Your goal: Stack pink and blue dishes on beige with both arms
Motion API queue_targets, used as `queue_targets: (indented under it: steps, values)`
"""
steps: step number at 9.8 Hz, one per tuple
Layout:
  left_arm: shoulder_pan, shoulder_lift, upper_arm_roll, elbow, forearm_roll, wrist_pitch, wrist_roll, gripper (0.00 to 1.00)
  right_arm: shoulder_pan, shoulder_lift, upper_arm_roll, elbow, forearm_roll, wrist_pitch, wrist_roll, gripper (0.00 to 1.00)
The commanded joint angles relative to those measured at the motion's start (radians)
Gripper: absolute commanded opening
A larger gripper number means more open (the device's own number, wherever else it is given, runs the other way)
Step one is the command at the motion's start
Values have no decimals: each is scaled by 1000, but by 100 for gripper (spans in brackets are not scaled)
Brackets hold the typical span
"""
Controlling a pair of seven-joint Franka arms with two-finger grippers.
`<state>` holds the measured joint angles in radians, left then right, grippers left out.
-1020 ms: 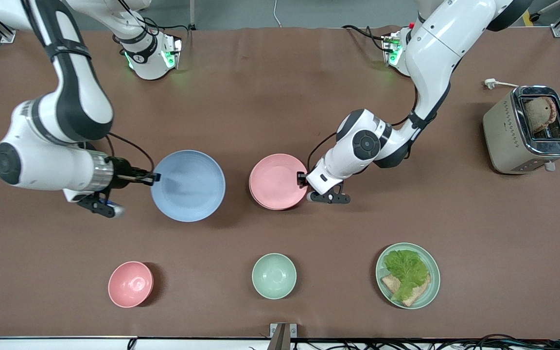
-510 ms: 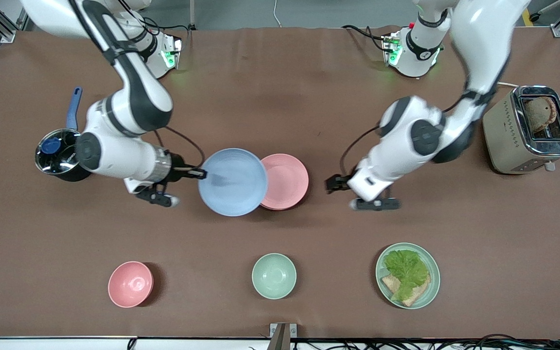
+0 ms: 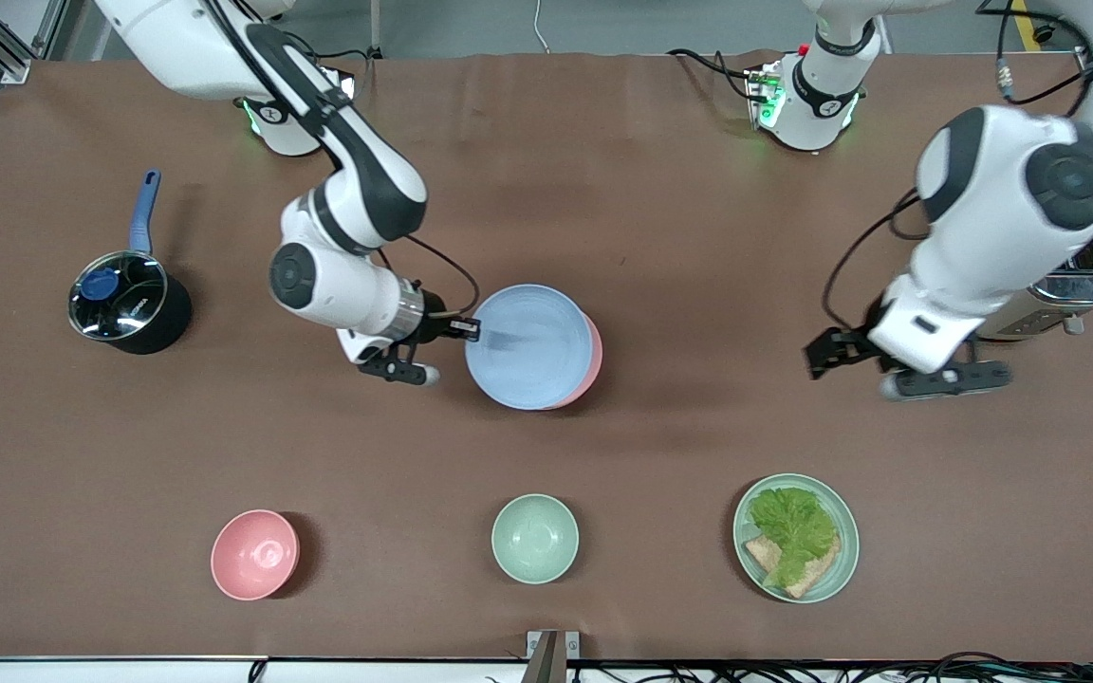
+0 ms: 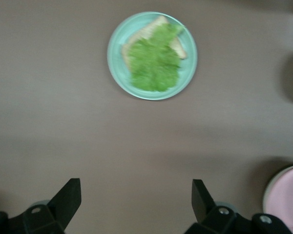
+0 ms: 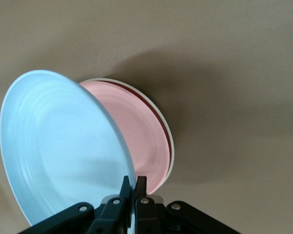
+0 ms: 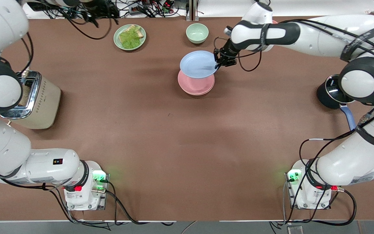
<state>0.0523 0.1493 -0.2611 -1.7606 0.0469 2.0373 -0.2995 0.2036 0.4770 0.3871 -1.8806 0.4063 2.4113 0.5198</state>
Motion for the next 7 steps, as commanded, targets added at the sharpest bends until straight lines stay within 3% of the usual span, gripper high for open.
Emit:
queue_targets:
  steps: [1, 4, 7]
  values:
    - [-8, -98, 89, -36, 21, -93, 156, 100, 31, 40, 13, -2, 9, 81, 47, 5]
    - [-3, -238, 125, -36, 7, -216, 224, 100, 45, 52, 18, -80, 6, 181, 42, 6]
    - [-32, -290, 138, 30, -22, -331, 214, 100, 46, 52, 32, -114, 5, 196, 39, 6]
